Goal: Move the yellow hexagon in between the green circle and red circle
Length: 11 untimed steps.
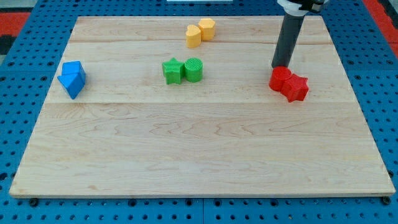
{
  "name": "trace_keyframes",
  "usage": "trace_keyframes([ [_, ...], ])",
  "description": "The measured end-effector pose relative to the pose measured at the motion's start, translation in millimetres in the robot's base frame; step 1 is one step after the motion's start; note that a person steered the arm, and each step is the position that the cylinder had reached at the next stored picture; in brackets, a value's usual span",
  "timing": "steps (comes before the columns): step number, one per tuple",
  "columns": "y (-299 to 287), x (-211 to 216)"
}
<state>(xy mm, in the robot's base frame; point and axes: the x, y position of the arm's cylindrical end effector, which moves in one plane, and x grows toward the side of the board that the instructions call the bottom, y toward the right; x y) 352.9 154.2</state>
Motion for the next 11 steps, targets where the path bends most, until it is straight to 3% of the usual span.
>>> trace_keyframes([
  [2,-31.8,-87.1],
  [4,-106.4,-159.1],
  [5,-163.3,-126.7],
  [7,-140.8,-102.0],
  [9,-173.9,-59.5],
  [10,-150.9,-31.9],
  [11,-125.5,-66.8],
])
